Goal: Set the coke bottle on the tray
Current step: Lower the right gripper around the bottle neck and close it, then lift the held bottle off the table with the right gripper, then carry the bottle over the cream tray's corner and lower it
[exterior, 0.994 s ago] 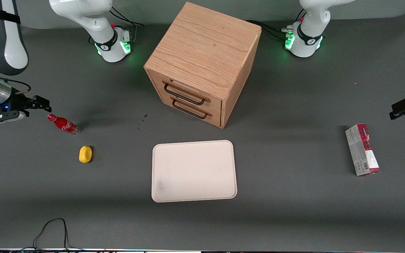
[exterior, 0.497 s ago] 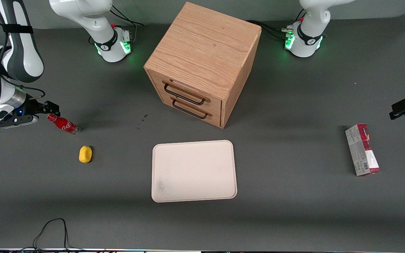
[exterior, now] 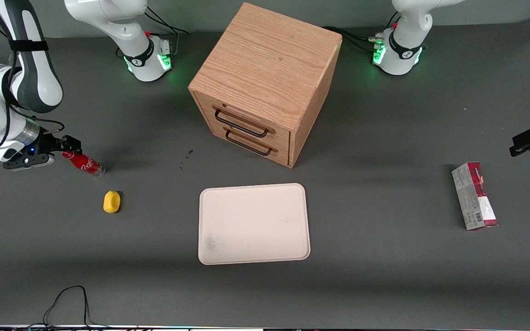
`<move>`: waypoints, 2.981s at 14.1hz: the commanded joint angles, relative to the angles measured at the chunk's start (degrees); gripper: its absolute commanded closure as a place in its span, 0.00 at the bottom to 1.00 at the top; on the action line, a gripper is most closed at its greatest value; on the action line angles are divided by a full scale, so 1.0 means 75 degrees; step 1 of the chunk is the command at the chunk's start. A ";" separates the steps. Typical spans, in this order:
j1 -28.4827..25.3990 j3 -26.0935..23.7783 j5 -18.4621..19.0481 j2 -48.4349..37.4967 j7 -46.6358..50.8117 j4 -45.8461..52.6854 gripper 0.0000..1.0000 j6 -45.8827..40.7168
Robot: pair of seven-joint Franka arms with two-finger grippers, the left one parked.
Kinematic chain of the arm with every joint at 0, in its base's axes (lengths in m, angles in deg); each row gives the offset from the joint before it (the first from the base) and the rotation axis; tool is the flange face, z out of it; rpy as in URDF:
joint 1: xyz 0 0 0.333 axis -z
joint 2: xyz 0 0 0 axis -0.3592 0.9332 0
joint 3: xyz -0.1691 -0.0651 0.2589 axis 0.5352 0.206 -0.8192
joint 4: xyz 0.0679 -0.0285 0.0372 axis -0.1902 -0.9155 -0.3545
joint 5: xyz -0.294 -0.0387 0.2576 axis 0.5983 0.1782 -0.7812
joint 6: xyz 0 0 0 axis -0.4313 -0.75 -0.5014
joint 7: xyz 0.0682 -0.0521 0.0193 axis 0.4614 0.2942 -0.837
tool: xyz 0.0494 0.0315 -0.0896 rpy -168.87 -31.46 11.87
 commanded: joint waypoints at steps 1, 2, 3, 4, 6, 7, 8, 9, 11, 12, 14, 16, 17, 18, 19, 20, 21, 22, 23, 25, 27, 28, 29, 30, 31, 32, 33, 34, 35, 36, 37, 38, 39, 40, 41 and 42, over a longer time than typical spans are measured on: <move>-0.0009 0.0030 0.0127 -0.0005 0.0160 -0.0059 0.13 0.0140; -0.0009 0.0030 0.0116 -0.0029 0.0160 -0.0071 0.94 0.0140; 0.0002 0.0065 0.0127 -0.0052 0.0136 -0.0071 1.00 0.0140; -0.0009 0.0135 0.0127 -0.0052 0.0125 -0.0059 1.00 0.0140; -0.0009 0.0136 0.0127 -0.0052 0.0101 -0.0071 1.00 0.0128; -0.0009 0.0147 0.0127 -0.0052 0.0101 -0.0071 1.00 0.0128; -0.0021 0.0147 0.0127 -0.0052 0.0101 -0.0071 1.00 0.0128; -0.0021 0.0147 0.0127 -0.0052 0.0101 -0.0071 1.00 0.0128; -0.0044 0.0136 0.0127 -0.0099 0.0159 -0.0048 1.00 0.0047; -0.0056 0.0124 0.0127 -0.0134 0.0183 0.0010 1.00 -0.0082; -0.0080 0.0042 0.0104 -0.0262 0.0206 0.0349 1.00 -0.0654; -0.0080 -0.0086 0.0104 -0.0298 0.0661 0.1178 1.00 -0.1869; -0.0080 -0.0308 0.0092 -0.0252 0.0803 0.1717 1.00 -0.2514; -0.0080 -0.0403 0.0057 -0.0240 0.0816 0.2198 1.00 -0.3042; -0.0080 -0.0450 0.0034 -0.0217 0.0839 0.2678 1.00 -0.3373; -0.0080 -0.0601 0.0022 -0.0135 0.0886 0.3298 1.00 -0.3828; -0.0056 -0.0707 0.0022 0.0086 0.1049 0.4012 1.00 -0.4459; -0.0068 -0.0755 0.0010 0.0413 0.1097 0.4808 1.00 -0.5127; -0.0068 -0.0894 -0.0117 0.0776 0.1120 0.5651 1.00 -0.5772; -0.0033 -0.0989 -0.0422 0.1491 0.1342 0.7210 1.00 -0.6793; -0.0033 -0.0990 -0.0517 0.2171 0.1483 0.8420 1.00 -0.7533; -0.0044 -0.1001 -0.0552 0.2418 0.1577 0.8796 1.00 -0.7780; -0.0033 -0.1059 -0.0633 0.2560 0.1717 0.9078 1.00 -0.7852; -0.0033 -0.1234 -0.0646 0.2700 0.1950 0.9279 1.00 -0.7852; -0.0021 -0.1398 -0.0634 0.2934 0.2266 0.9536 1.00 -0.7853; -0.0021 -0.1620 -0.0646 0.3261 0.2617 0.9898 1.00 -0.7853; -0.0021 -0.1936 -0.0634 0.3635 0.3096 1.0273 1.00 -0.7853; -0.0021 -0.2298 -0.0634 0.4010 0.3728 1.0659 1.00 -0.7853; -0.0021 -0.2615 -0.0634 0.4351 0.4395 1.0942 1.00 -0.7771; -0.0033 -0.2966 -0.0623 0.4644 0.4947 1.1153 1.00 -0.7608; -0.0033 -0.3330 -0.0623 0.4879 0.5498 1.1260 1.00 -0.7305; -0.0033 -0.3612 -0.0623 0.5032 0.6037 1.1273 1.00 -0.6931; -0.0114 -0.3881 -0.0599 0.5185 0.6518 1.1261 1.00 -0.6556; -0.0347 -0.3942 -0.0564 0.5488 0.6906 1.1273 1.00 -0.6157; -0.0616 -0.3931 -0.0529 0.5700 0.7304 1.1261 1.00 -0.5747; -0.0909 -0.3896 -0.0390 0.5945 0.7668 1.1261 1.00 -0.5337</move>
